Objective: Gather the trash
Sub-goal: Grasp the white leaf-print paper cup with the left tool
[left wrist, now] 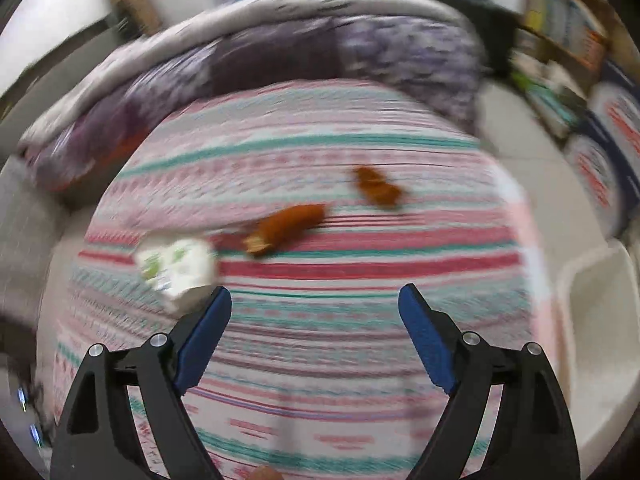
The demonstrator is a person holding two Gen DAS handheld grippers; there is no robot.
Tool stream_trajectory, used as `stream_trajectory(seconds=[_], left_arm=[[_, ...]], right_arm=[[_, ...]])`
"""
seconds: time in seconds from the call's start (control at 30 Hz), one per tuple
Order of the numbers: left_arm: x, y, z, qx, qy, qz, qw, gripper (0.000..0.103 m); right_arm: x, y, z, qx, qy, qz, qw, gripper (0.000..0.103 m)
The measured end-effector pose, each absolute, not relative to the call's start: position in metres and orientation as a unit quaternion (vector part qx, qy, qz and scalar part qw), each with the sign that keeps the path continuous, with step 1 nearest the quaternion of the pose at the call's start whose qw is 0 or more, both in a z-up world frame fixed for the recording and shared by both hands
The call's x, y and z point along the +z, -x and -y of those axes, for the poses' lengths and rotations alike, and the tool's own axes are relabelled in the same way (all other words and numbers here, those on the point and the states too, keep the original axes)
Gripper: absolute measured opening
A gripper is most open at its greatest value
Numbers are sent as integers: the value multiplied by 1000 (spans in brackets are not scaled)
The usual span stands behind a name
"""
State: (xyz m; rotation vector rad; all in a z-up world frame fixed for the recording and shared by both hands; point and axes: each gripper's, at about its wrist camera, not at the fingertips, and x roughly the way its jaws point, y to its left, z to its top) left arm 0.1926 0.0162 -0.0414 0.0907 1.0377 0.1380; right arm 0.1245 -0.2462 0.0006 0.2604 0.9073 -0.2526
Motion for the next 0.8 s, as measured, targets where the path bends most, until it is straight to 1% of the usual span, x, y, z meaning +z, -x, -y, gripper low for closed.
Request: stream_trajectory(seconds=[0.07,0.13,0.23,0.4,0.53,0.6,0.63,0.67,0.73,0.8], left_arm=[[-46,-202,-44,106,-16,-503,858,84],[-50,-211,-71,146,13,-508,849,88],[-61,-224,-108,194,62,-518,831,88],[-83,-236,-142,215,108,-544,804,89],[-97,-240,-158,195,135,-560,794,89],[-104,-237,-164,181,152,-571,786,84],[-101,-235,-165,177,141,-566,792,68],[-99,-234,-166,169,136,-565,796,67],[-93,-230,-171,134,164,-564,798,66],[-83,-223,-176,133,151,-555,807,65]], right_arm=[[-2,-128,238,-117,-117,-442,882,96],[-6,-131,232,-115,-113,-447,880,96],[-10,-135,228,-112,-110,-454,877,96],[-17,-141,216,-101,-105,-465,873,96],[-21,-146,200,-94,-85,-468,874,96],[-24,-148,194,-89,-78,-469,875,96],[-26,-150,188,-84,-74,-469,876,96],[-27,-152,184,-80,-69,-469,877,96],[-32,-158,172,-65,-53,-472,878,96],[-35,-166,159,-45,-34,-475,878,96]])
